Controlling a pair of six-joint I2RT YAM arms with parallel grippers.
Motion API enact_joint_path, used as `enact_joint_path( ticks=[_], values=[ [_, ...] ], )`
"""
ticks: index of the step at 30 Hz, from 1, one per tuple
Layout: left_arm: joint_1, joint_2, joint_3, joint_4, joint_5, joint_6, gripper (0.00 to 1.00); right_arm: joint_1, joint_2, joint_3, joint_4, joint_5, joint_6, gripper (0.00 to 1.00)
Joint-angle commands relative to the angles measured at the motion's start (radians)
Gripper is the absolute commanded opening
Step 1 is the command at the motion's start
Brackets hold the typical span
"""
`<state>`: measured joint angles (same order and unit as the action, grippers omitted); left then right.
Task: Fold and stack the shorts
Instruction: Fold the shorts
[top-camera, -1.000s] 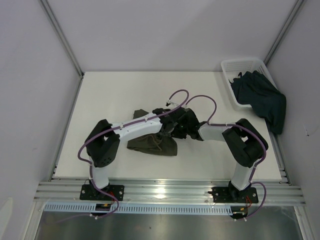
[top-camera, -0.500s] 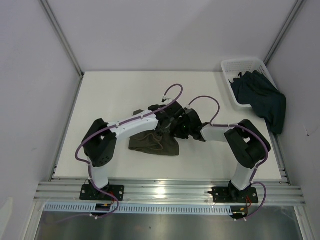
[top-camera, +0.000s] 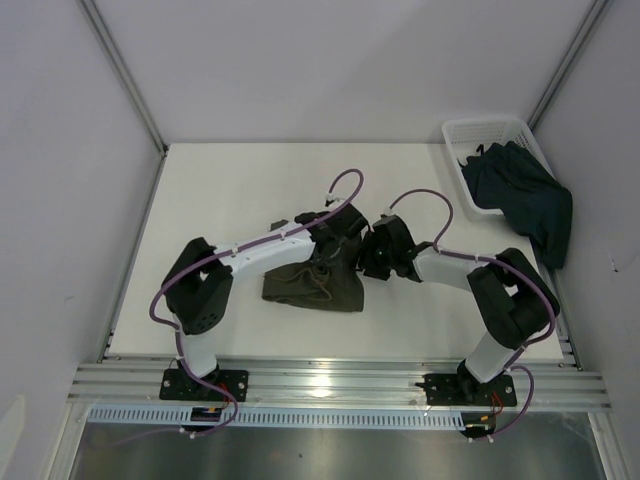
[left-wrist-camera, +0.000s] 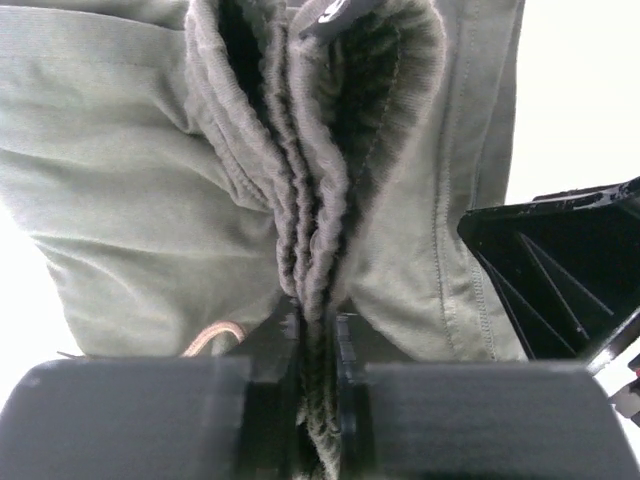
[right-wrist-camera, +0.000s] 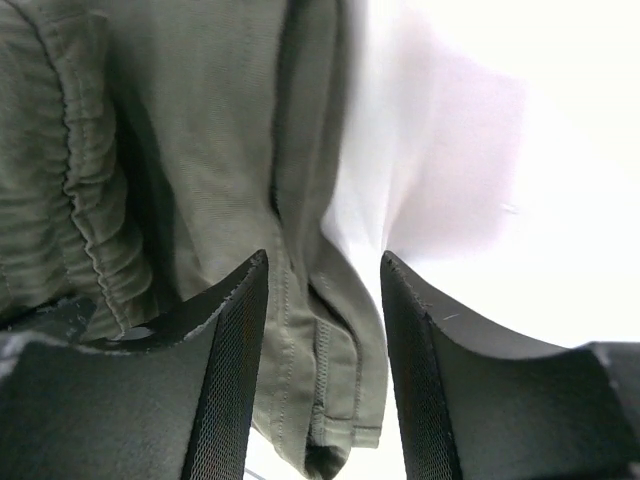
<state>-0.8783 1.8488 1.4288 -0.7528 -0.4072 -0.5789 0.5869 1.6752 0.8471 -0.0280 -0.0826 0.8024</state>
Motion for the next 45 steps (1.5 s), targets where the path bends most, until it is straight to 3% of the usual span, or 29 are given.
enact_joint_path(
  ticks=[1, 3, 5, 6, 12, 15, 20, 25, 29, 37, 41, 45],
  values=[
    [0.005, -0.071, -0.014, 0.085, 0.069, -0.026, 0.21, -0.015, -0.061, -0.013, -0.084, 0.049, -0.031, 0.51],
    [0.006, -0.106, -0.030, 0.122, 0.093, -0.021, 0.51, -0.030, -0.086, -0.023, -0.099, 0.061, -0.035, 0.51],
    [0.006, -0.166, -0.067, 0.148, 0.117, -0.022, 0.93, -0.053, -0.103, -0.037, -0.099, 0.063, -0.037, 0.51],
    [0.007, -0.192, -0.089, 0.165, 0.131, -0.019, 0.99, -0.062, -0.112, -0.052, -0.098, 0.058, -0.035, 0.51],
    [0.059, -0.379, -0.177, 0.277, 0.344, 0.008, 0.99, -0.105, -0.199, -0.094, -0.108, 0.053, -0.045, 0.49],
    [0.145, -0.421, -0.208, 0.285, 0.413, 0.030, 0.99, -0.098, -0.264, -0.100, -0.121, 0.041, -0.048, 0.47],
    [0.304, -0.439, -0.254, 0.254, 0.449, 0.082, 0.99, -0.012, -0.318, -0.040, -0.151, -0.002, -0.048, 0.45],
    [0.407, -0.439, -0.330, 0.311, 0.519, 0.093, 0.99, 0.070, -0.298, 0.047, -0.090, -0.094, -0.029, 0.36],
    [0.421, -0.413, -0.327, 0.329, 0.542, 0.128, 0.99, 0.103, -0.221, 0.087, 0.019, -0.221, -0.025, 0.23],
    [0.423, -0.369, -0.309, 0.346, 0.539, 0.133, 0.99, 0.110, -0.011, 0.072, 0.307, -0.405, 0.038, 0.14],
    [0.423, -0.333, -0.314, 0.383, 0.554, 0.134, 0.99, 0.084, 0.081, 0.018, 0.303, -0.369, 0.067, 0.08],
    [0.423, -0.239, -0.301, 0.443, 0.620, 0.142, 0.99, 0.054, 0.067, -0.111, 0.327, -0.322, 0.067, 0.06]
  ],
)
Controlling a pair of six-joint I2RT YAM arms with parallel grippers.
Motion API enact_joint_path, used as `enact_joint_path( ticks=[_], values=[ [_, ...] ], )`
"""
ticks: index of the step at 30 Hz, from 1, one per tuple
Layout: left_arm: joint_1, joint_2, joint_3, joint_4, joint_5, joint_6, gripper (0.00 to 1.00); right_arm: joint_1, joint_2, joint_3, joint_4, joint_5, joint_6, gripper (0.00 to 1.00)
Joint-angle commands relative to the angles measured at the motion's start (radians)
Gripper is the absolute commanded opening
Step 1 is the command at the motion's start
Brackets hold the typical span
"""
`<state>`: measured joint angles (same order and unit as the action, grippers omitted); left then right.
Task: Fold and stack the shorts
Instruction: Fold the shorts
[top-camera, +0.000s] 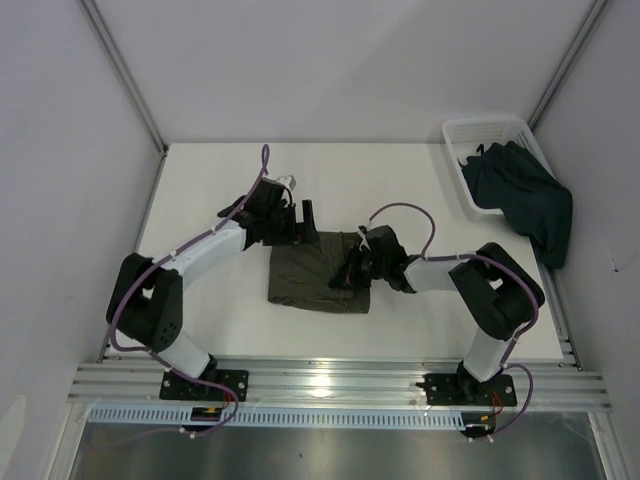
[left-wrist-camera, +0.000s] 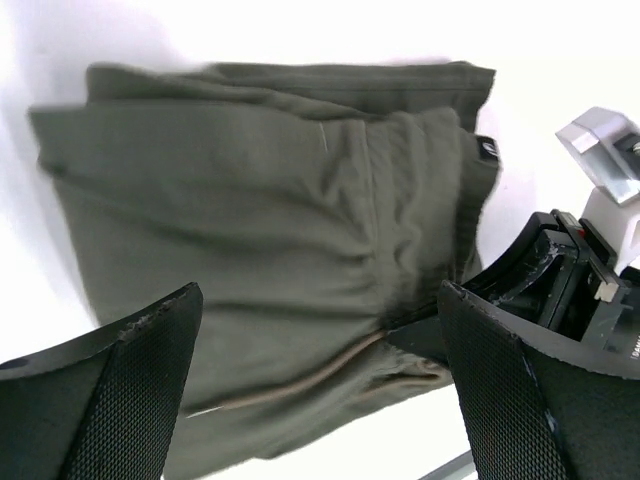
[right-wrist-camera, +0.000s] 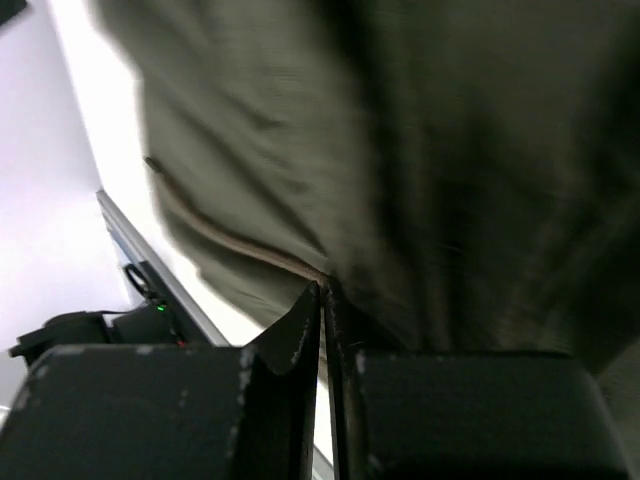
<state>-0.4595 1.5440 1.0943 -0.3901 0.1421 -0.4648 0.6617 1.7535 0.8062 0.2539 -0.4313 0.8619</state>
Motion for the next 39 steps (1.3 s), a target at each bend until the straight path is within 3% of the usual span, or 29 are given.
enact_joint_path(
  ticks=[1, 7, 17, 22, 24, 29, 31, 34, 39],
  values=[
    [0.004, 0.088, 0.038, 0.091, 0.080, 0.028, 0.99, -0.020, -0.011, -0.088, 0.035, 0.040, 0.006, 0.06],
    [0.004, 0.231, 0.095, 0.135, 0.142, 0.032, 0.98, -0.004, 0.001, -0.095, -0.054, 0.132, -0.038, 0.04],
    [0.010, 0.432, 0.191, 0.054, 0.037, 0.037, 0.98, -0.037, -0.017, 0.014, -0.315, 0.273, -0.138, 0.03],
    [0.010, 0.346, 0.040, 0.118, 0.017, -0.046, 0.98, -0.086, 0.011, 0.148, -0.467, 0.344, -0.211, 0.01],
    [0.010, 0.288, -0.092, 0.186, 0.017, -0.104, 0.98, -0.105, 0.023, 0.185, -0.481, 0.342, -0.244, 0.01],
    [-0.010, 0.013, -0.406, 0.356, 0.014, -0.254, 0.98, -0.114, 0.132, 0.358, -0.539, 0.355, -0.294, 0.01],
    [-0.027, -0.141, -0.538, 0.370, -0.036, -0.325, 0.98, -0.112, 0.138, 0.392, -0.547, 0.351, -0.296, 0.06],
    [-0.067, -0.295, -0.620, 0.346, -0.085, -0.380, 0.99, -0.113, 0.097, 0.427, -0.547, 0.336, -0.296, 0.17],
    [-0.099, -0.538, -0.556, 0.143, -0.183, -0.344, 0.99, -0.083, -0.056, 0.423, -0.587, 0.353, -0.305, 0.56]
  ],
)
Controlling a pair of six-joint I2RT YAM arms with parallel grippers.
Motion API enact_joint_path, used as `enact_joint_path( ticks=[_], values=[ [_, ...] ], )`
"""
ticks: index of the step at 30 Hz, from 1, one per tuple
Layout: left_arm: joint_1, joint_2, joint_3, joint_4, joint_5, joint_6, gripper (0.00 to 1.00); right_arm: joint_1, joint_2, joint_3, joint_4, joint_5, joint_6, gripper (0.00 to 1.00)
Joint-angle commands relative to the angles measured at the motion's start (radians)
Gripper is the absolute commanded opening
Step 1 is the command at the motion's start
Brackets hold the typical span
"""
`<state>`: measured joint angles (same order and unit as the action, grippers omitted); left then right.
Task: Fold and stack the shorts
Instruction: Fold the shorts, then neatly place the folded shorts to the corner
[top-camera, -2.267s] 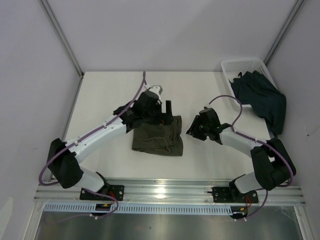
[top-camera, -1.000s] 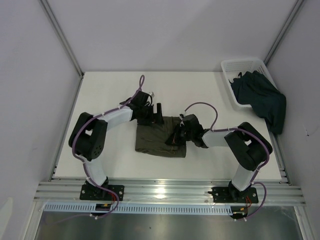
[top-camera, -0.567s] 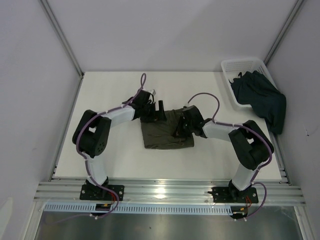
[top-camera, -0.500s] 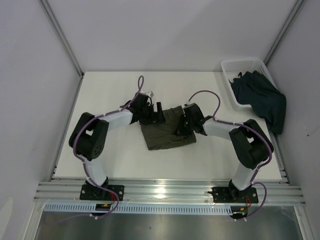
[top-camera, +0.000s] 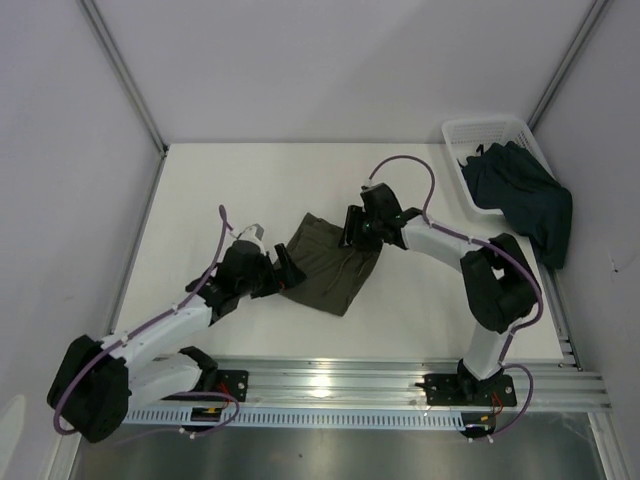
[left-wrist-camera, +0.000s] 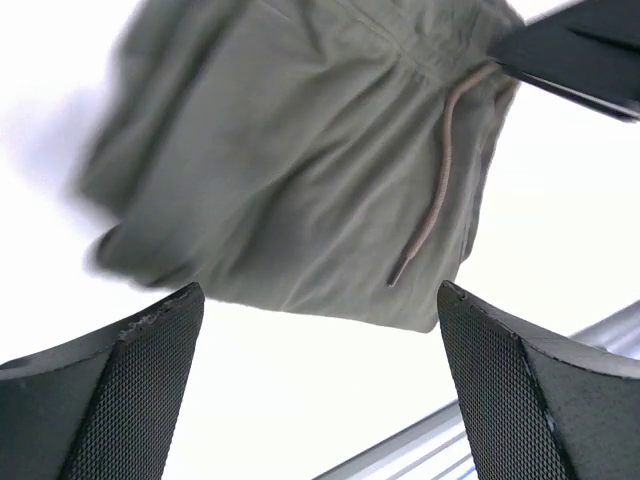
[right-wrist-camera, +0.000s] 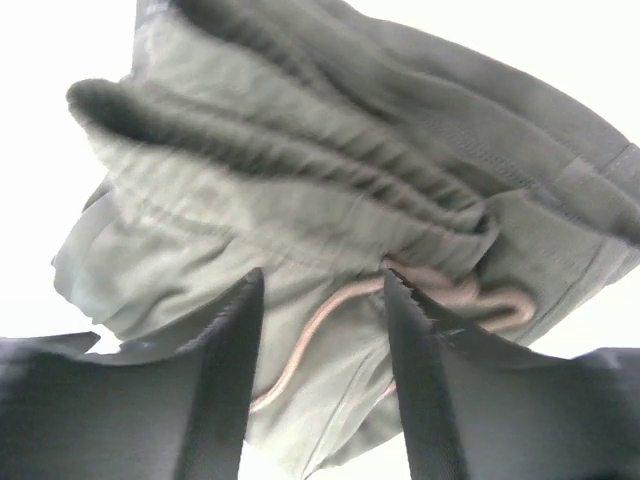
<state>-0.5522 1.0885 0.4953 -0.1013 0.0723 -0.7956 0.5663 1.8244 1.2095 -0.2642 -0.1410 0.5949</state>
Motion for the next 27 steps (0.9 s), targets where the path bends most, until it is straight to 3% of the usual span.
enact_joint_path(
  ticks=[1, 5, 13, 15, 18, 24, 27],
  values=[
    [-0.006, -0.100, 0.073, -0.214, -0.147, -0.001, 0.99, 0.020, -0.151, 0.009, -0.079, 0.075, -0.037, 0.59],
    [0.021, -0.119, 0.179, -0.288, -0.203, 0.090, 0.99, 0.061, -0.264, -0.091, -0.122, 0.141, 0.043, 0.63],
    [0.063, 0.175, 0.414, -0.324, -0.272, 0.357, 0.99, 0.211, -0.395, -0.304, -0.136, 0.337, 0.336, 0.64],
    [0.083, 0.237, 0.451, -0.302, -0.209, 0.391, 0.99, 0.257, -0.366, -0.301, -0.151, 0.398, 0.399, 0.73],
    [0.103, 0.297, 0.425, -0.203, -0.126, 0.398, 0.99, 0.276, -0.301, -0.286, -0.130, 0.402, 0.434, 0.78],
    [0.104, 0.401, 0.431, -0.138, -0.129, 0.437, 0.99, 0.280, -0.196, -0.269, -0.067, 0.418, 0.485, 0.76],
    [0.106, 0.471, 0.453, -0.117, -0.108, 0.444, 0.99, 0.274, -0.162, -0.261, -0.064, 0.435, 0.499, 0.68]
  ],
)
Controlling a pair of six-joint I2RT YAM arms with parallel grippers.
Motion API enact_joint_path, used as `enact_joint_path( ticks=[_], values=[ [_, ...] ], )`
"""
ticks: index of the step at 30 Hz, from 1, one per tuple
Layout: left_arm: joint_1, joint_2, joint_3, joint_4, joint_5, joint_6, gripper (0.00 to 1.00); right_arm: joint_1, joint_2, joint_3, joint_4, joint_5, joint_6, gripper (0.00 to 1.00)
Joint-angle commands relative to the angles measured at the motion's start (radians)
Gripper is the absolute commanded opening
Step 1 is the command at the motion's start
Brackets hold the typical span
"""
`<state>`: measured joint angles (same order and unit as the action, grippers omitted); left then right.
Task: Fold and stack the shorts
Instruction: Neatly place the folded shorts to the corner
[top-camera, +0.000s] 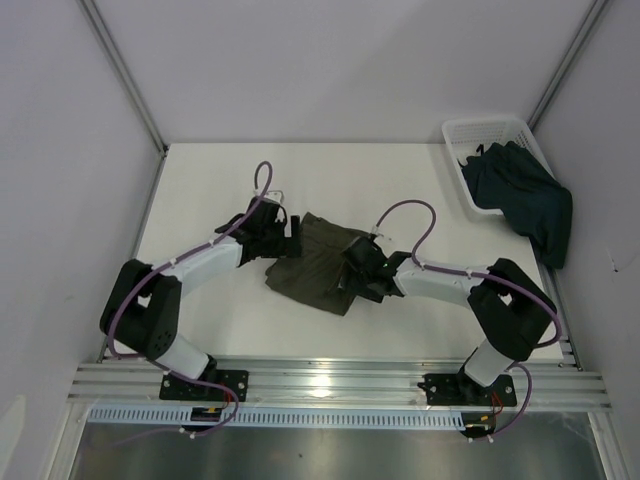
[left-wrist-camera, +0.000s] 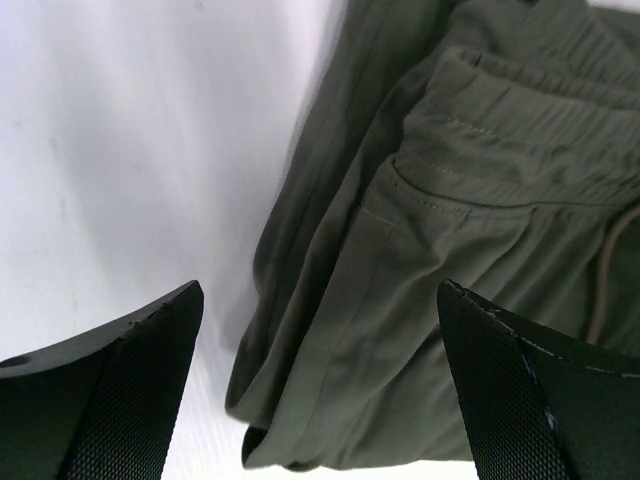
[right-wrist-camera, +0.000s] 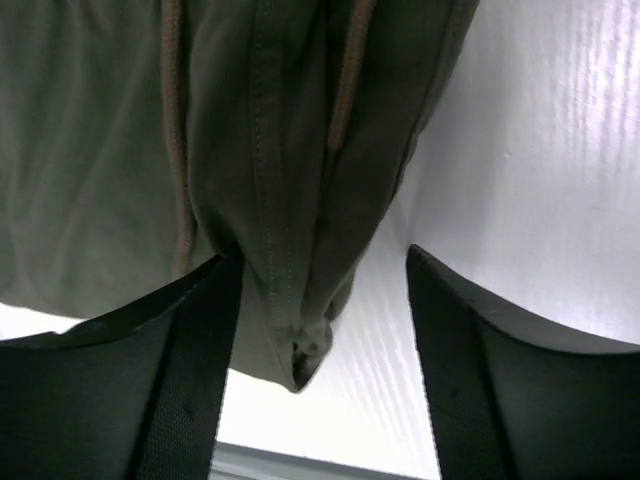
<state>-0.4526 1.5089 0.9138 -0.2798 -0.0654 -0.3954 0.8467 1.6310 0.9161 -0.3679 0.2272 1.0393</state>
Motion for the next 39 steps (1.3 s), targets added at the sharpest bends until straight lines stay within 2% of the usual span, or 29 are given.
enact_joint_path(
  ticks=[1, 4, 5, 8, 11, 15, 17, 18, 21, 22, 23, 25, 26, 29, 32, 39],
  values=[
    [0.006, 0.065, 0.037, 0.070, 0.048, 0.044, 0.99, -0.008, 0.032, 0.029, 0.049, 0.072, 0.056, 0.66],
    [0.006, 0.102, 0.030, 0.116, 0.096, 0.047, 0.99, -0.020, 0.018, 0.009, 0.052, 0.083, 0.047, 0.47],
    [0.008, 0.108, 0.028, 0.137, 0.107, 0.049, 0.99, -0.030, 0.012, 0.006, 0.049, 0.081, 0.041, 0.33],
    [0.008, 0.114, 0.014, 0.178, 0.150, 0.038, 0.99, -0.049, -0.002, -0.006, 0.058, 0.046, -0.013, 0.17],
    [0.008, 0.109, 0.002, 0.197, 0.164, 0.029, 0.99, -0.057, -0.010, -0.002, 0.050, 0.008, -0.102, 0.07],
    [0.006, 0.122, -0.012, 0.234, 0.216, 0.021, 0.99, -0.067, -0.011, 0.009, 0.006, -0.023, -0.200, 0.07],
    [0.008, 0.143, -0.021, 0.266, 0.251, 0.015, 0.95, -0.069, -0.014, 0.006, 0.003, -0.064, -0.238, 0.07],
    [0.008, 0.157, -0.016, 0.261, 0.248, 0.004, 0.86, -0.067, -0.013, 0.006, -0.006, -0.071, -0.243, 0.07],
    [0.025, 0.214, 0.020, 0.215, 0.240, -0.014, 0.65, -0.067, -0.034, -0.011, -0.006, -0.084, -0.269, 0.07],
    [0.029, 0.224, 0.028, 0.206, 0.236, -0.017, 0.63, -0.066, -0.042, -0.016, -0.006, -0.088, -0.275, 0.07],
    [0.037, 0.232, 0.034, 0.202, 0.231, -0.017, 0.53, -0.067, -0.052, -0.019, -0.006, -0.094, -0.283, 0.06],
    [0.043, 0.273, 0.069, 0.177, 0.237, -0.017, 0.43, -0.067, -0.062, -0.028, -0.014, -0.098, -0.304, 0.06],
    [0.045, 0.293, 0.080, 0.162, 0.245, -0.016, 0.30, -0.067, -0.066, -0.029, -0.017, -0.106, -0.314, 0.06],
    [0.046, 0.344, 0.131, 0.103, 0.253, -0.016, 0.12, -0.067, -0.072, -0.033, -0.042, -0.098, -0.332, 0.05],
    [0.046, 0.282, 0.079, 0.125, 0.231, -0.043, 0.13, -0.066, -0.094, -0.055, -0.039, -0.121, -0.346, 0.05],
    [0.020, 0.059, -0.284, 0.238, 0.230, -0.117, 0.19, -0.055, -0.149, -0.123, 0.000, -0.204, -0.363, 0.09]
  ],
)
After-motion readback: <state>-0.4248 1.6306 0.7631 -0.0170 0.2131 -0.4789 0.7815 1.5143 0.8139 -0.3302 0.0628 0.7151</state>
